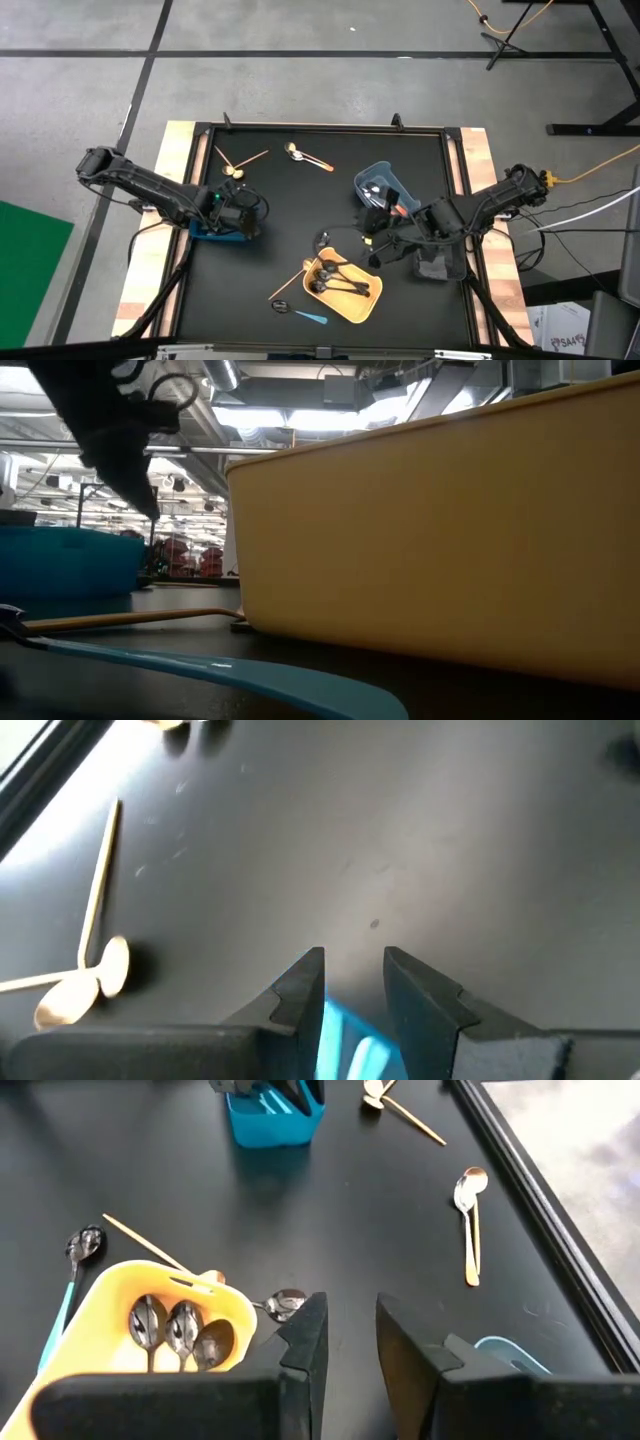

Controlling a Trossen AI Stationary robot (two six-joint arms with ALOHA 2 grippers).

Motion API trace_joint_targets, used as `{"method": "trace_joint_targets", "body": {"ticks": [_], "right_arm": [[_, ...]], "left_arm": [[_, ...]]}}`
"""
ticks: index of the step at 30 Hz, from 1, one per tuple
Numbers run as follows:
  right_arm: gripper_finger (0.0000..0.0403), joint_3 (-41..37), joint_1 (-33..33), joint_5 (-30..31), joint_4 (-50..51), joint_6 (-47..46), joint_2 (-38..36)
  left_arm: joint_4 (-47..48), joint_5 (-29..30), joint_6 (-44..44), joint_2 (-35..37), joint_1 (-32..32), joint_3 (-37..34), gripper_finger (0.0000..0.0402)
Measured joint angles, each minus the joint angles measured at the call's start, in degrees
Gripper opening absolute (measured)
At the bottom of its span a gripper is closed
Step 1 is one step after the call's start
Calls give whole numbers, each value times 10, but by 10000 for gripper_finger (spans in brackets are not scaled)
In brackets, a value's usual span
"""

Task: Sort silverware by color (type)
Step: Put the gold spoon into the black bin

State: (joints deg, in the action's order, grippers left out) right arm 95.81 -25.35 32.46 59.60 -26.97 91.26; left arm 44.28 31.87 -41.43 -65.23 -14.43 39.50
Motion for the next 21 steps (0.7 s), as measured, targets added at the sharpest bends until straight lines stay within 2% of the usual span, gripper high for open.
{"method": "trace_joint_targets", "body": {"ticks": [5,11,15,21], "right_arm": [[78,0,7,-6,0,3,0],[78,0,6,-6,0,3,0],[78,0,6,-6,0,3,0],[78,0,6,-6,0,3,0]], "left_arm": [[-33,-40,0,0,-12,27,99],[-184,-116,0,-5,-59,29,99],[-267,-120,2,-31,-106,29,99],[-348,-119,19,-110,-158,29,99]]}}
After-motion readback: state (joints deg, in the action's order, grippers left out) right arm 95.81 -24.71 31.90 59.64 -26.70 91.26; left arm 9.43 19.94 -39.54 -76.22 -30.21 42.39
